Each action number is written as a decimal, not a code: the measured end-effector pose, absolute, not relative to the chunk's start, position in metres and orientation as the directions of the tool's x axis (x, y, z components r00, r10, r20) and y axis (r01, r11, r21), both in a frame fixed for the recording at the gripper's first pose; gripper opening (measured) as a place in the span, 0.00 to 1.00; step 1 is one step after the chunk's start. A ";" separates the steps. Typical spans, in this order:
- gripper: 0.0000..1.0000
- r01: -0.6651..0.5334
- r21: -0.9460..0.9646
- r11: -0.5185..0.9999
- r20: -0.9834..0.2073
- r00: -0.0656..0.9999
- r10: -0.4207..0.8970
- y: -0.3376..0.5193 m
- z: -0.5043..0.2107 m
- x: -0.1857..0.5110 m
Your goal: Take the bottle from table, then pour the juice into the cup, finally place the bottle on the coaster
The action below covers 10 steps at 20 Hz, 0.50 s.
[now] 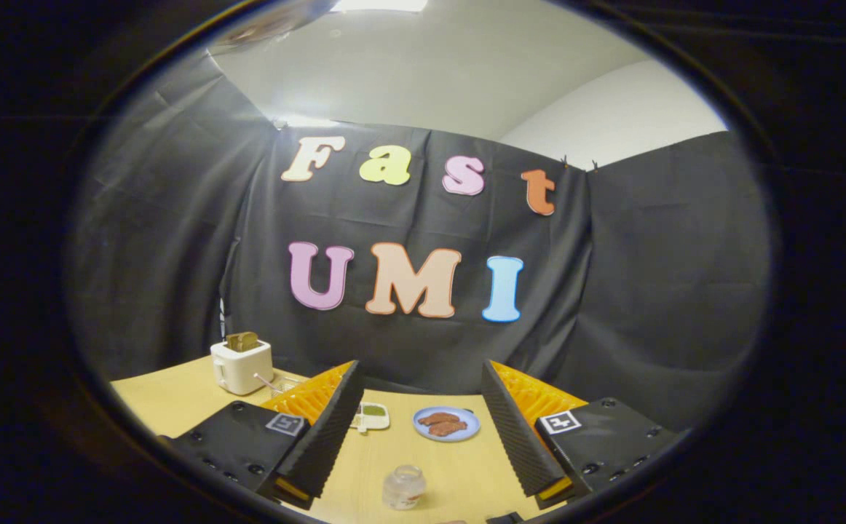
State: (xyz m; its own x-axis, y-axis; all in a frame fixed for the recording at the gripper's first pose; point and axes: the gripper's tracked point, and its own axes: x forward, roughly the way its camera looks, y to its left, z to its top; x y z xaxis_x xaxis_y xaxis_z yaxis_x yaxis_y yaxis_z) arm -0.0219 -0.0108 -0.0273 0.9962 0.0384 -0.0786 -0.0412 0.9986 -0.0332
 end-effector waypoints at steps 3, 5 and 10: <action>0.97 -0.039 -0.004 0.999 -0.126 0.991 0.038 -0.010 -0.055 -0.029; 0.97 -0.028 0.030 0.999 -0.170 0.985 0.033 -0.011 -0.080 -0.034; 0.97 -0.015 0.069 0.998 -0.256 0.966 0.032 -0.014 -0.136 -0.041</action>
State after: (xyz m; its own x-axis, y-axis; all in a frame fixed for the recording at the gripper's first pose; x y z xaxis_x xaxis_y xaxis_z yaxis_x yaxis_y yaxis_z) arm -0.0406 -0.0137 -0.1364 0.9661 0.0320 -0.2560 -0.0149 0.9975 0.0687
